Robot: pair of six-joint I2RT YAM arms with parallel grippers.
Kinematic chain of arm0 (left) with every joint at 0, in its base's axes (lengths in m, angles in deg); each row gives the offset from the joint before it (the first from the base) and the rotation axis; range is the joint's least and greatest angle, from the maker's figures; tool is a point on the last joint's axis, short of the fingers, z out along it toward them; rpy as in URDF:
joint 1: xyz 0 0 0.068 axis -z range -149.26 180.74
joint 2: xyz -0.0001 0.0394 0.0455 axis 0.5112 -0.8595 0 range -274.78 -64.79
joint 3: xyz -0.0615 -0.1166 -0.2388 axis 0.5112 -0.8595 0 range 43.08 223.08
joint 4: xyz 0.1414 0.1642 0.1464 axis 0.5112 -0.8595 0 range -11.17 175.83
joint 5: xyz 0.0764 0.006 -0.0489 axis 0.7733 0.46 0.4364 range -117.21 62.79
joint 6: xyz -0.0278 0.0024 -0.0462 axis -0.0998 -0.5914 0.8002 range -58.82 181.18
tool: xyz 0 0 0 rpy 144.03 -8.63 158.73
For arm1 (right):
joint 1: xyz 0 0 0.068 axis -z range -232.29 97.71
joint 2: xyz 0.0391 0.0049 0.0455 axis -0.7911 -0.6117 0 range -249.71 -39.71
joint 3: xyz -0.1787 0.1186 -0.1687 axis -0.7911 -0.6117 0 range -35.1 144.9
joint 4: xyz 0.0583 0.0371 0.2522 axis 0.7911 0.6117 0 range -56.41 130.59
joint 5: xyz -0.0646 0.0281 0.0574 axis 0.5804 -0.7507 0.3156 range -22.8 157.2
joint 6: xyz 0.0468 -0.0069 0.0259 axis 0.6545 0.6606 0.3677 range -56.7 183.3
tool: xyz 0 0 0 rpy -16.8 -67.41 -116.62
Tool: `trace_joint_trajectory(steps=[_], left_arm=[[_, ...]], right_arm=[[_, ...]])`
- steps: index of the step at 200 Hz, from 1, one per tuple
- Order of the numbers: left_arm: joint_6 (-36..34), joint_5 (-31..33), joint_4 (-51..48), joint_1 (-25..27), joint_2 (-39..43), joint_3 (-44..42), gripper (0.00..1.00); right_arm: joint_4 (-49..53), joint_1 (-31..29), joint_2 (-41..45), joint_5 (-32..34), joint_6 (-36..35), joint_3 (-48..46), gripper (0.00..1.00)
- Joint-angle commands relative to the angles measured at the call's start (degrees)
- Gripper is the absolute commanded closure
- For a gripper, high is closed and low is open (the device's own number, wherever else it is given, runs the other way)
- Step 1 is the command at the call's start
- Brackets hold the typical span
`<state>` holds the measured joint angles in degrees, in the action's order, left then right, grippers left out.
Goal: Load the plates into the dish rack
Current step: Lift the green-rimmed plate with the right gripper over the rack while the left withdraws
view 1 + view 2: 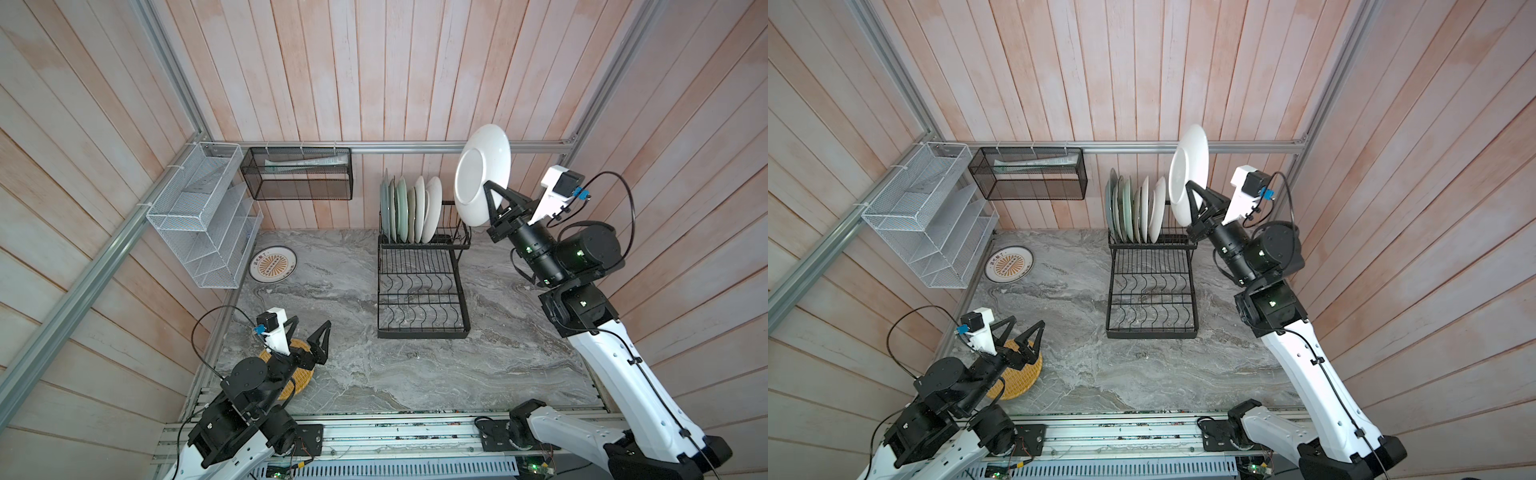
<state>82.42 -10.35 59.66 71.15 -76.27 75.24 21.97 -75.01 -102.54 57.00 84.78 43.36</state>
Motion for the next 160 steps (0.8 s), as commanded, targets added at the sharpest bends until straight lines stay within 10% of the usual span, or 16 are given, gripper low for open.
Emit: trace_joint_trajectory(steps=[1, 66, 160], left_arm=[[0.20, -0.25, -0.37, -0.15, 0.36, 0.05, 0.00], [0.03, -0.34, -0.12, -0.15, 0.07, -0.09, 0.00], [-0.20, -0.66, 0.11, -0.15, -0.50, -0.08, 0.00]], right_arm=[[-2.90, 5.90, -0.92, -4.93, 5.72, 0.44, 1.00], [-13.61, 16.90, -8.28, -16.11, 18.35, -6.22, 1.00], [-20.96, 16.50, -17.18, -23.04, 24.98, -7.22, 1.00]])
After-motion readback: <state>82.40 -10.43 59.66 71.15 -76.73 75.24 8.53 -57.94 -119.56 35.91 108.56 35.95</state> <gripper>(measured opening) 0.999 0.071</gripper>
